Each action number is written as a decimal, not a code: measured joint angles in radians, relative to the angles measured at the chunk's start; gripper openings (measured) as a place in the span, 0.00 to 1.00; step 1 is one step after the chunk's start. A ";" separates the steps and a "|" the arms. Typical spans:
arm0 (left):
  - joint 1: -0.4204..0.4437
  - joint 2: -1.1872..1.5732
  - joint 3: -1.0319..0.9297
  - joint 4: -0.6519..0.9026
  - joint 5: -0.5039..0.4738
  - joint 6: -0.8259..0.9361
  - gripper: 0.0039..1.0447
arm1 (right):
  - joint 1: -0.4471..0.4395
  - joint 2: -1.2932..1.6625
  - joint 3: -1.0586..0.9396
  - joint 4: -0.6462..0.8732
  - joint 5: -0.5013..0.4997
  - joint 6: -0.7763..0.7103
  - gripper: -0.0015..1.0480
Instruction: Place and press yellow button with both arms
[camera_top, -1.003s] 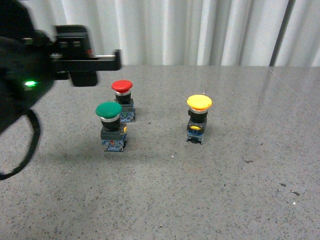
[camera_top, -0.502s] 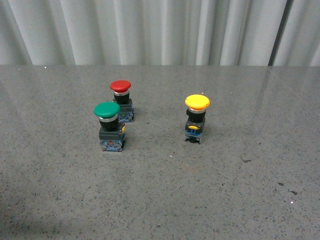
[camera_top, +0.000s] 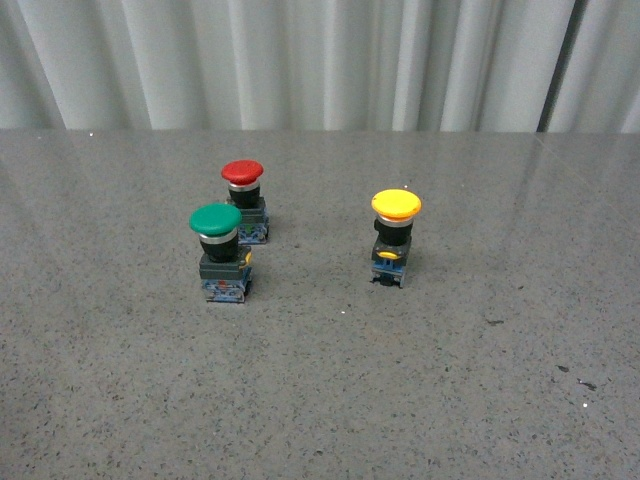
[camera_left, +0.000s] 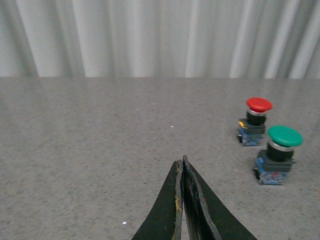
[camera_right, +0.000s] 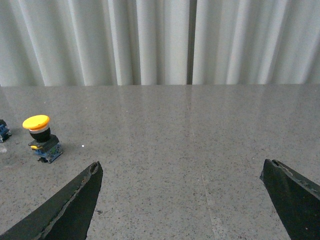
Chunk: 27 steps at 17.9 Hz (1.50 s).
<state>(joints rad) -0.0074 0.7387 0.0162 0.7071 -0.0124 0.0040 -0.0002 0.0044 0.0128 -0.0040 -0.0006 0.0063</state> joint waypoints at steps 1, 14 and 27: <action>0.013 -0.037 -0.001 -0.035 -0.004 -0.001 0.01 | 0.000 0.000 0.000 0.000 0.000 0.000 0.94; 0.005 -0.425 -0.002 -0.394 0.012 -0.001 0.01 | 0.000 0.000 0.000 0.000 0.000 0.000 0.94; 0.005 -0.722 -0.002 -0.719 0.012 -0.001 0.01 | 0.000 0.000 0.000 0.000 0.000 0.000 0.94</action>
<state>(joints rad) -0.0021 0.0166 0.0147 -0.0124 -0.0002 0.0032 -0.0002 0.0044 0.0128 -0.0044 -0.0002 0.0059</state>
